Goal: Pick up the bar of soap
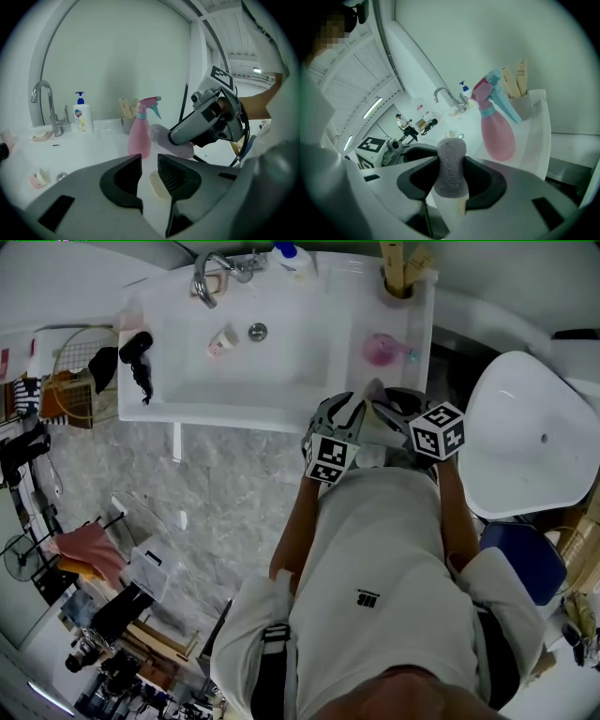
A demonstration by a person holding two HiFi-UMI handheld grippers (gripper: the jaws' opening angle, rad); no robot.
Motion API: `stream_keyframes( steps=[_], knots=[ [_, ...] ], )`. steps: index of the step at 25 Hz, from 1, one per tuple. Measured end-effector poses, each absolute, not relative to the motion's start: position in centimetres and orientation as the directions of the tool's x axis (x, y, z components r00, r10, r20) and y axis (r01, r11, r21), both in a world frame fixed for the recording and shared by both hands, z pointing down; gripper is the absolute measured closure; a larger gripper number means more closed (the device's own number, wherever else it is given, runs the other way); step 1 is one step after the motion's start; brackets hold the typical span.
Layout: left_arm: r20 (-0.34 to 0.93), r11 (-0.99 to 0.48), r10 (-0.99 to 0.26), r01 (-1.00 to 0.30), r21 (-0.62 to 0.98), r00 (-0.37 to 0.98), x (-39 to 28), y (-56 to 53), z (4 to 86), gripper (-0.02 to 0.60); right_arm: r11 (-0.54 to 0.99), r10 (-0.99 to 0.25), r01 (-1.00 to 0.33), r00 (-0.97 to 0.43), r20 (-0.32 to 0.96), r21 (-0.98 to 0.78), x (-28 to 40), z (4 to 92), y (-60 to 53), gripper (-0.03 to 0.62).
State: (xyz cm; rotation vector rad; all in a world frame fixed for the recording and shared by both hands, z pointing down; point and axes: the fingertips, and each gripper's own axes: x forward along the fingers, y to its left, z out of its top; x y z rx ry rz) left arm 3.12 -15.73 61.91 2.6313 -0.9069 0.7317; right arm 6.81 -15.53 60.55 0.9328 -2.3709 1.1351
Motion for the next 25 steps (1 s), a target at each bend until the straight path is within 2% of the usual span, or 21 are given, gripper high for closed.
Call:
stream_keyframes(
  steps=[25],
  knots=[
    [0.309, -0.858, -0.499, -0.513, -0.040, 0.810, 3.2, -17.7, 51.3, 0.460, 0.444, -0.698, -0.783, -0.607, 0.379, -0.436, 6.7, 49.8, -16.4, 0.405]
  ],
)
